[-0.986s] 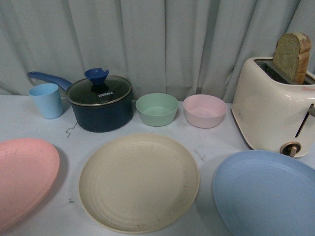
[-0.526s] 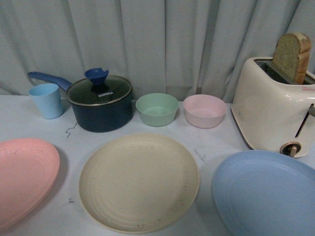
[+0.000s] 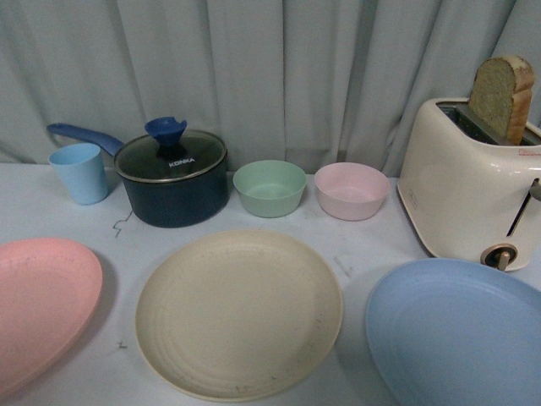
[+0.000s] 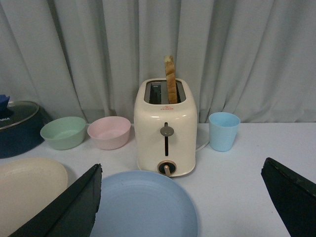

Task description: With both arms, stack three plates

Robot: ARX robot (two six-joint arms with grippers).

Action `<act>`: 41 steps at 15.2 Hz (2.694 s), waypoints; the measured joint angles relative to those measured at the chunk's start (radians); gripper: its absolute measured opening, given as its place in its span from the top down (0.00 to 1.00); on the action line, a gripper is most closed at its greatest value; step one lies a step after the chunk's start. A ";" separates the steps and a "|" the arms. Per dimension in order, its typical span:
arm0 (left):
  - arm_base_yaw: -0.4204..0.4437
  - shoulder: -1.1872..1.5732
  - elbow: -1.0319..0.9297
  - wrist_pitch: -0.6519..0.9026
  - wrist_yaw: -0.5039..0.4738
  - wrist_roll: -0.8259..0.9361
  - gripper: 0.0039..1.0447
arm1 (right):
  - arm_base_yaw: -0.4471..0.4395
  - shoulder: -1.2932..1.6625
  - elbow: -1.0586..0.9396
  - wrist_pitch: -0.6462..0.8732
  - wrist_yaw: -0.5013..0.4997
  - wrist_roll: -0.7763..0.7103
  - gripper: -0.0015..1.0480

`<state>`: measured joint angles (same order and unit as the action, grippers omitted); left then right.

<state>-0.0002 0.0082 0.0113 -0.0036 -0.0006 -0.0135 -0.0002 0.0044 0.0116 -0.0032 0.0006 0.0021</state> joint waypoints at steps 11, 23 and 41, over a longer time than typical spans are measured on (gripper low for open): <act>0.000 0.000 0.000 0.000 0.000 0.000 0.06 | 0.000 0.000 0.000 0.000 0.000 0.000 0.06; 0.000 0.000 0.000 0.000 0.000 0.000 0.06 | 0.000 0.000 0.000 0.000 0.000 0.000 0.06; 0.504 1.468 0.580 0.470 0.154 0.008 0.06 | 0.000 0.000 0.000 0.000 0.000 0.000 0.06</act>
<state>0.5034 1.4761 0.5915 0.4664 0.1532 -0.0051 -0.0002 0.0044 0.0116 -0.0036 0.0002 0.0021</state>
